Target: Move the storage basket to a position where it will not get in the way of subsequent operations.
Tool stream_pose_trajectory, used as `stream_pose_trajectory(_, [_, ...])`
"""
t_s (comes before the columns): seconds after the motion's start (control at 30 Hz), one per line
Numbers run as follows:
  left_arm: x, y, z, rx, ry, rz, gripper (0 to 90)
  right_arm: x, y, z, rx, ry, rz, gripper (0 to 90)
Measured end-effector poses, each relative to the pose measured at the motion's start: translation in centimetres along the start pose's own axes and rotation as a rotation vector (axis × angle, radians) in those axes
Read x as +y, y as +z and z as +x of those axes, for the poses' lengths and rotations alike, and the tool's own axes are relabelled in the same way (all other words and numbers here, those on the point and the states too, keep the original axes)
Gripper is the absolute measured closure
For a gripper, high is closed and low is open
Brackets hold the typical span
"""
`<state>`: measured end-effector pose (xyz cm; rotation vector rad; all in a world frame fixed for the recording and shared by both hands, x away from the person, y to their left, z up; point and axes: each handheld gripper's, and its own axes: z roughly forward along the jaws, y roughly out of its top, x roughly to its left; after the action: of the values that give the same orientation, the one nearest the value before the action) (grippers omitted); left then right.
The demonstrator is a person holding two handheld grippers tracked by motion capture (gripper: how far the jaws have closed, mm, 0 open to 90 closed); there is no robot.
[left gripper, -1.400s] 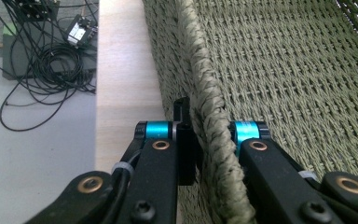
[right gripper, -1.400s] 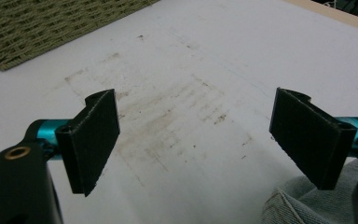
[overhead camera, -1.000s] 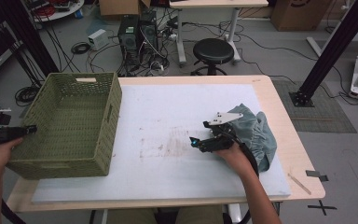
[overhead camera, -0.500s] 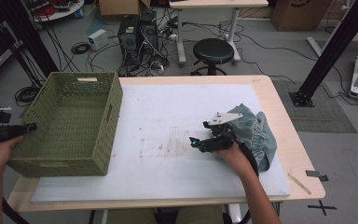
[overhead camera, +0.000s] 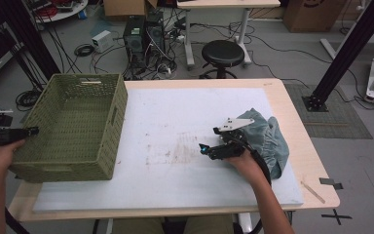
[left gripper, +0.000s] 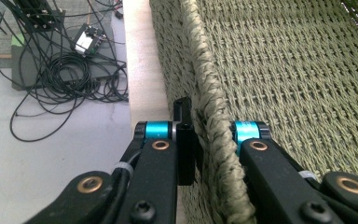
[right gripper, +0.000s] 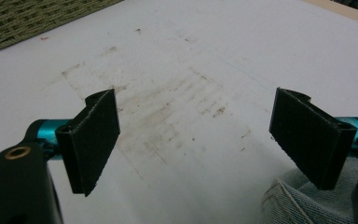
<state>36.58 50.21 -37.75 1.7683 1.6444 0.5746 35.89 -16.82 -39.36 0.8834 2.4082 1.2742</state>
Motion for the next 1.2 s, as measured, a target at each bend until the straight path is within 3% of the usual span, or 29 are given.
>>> stream_pose_trajectory(0.57, [0.5,0.5,0.2,0.003,-0.018,-0.006,83.3,0.2,0.2,0.2,0.002,-0.005,0.008,16.3])
stream_pose_trajectory(0.83, [0.5,0.7,0.6,-0.036,-0.032,-0.011,82.0,0.4,0.3,0.5,0.003,-0.008,0.003,16.3])
stream_pose_trajectory(0.9, [0.3,0.5,1.0,-0.049,-0.05,-0.046,74.7,0.4,0.3,0.5,0.002,-0.005,0.003,16.3])
stream_pose_trajectory(0.97, [0.1,0.2,1.3,-0.051,-0.076,-0.076,61.6,0.4,0.2,0.6,0.004,-0.008,0.001,16.3])
stream_pose_trajectory(1.03, [-0.2,0.0,1.4,-0.079,-0.079,-0.096,57.7,0.4,0.2,0.6,0.005,-0.01,0.0,16.3])
stream_pose_trajectory(1.1, [-0.6,-0.3,1.4,-0.082,-0.061,-0.115,55.6,0.3,0.1,0.7,0.004,-0.011,-0.002,16.3])
stream_pose_trajectory(1.2, [-1.0,-0.8,1.6,-0.098,-0.072,-0.165,48.3,0.3,0.0,0.6,0.002,-0.01,-0.004,16.3])
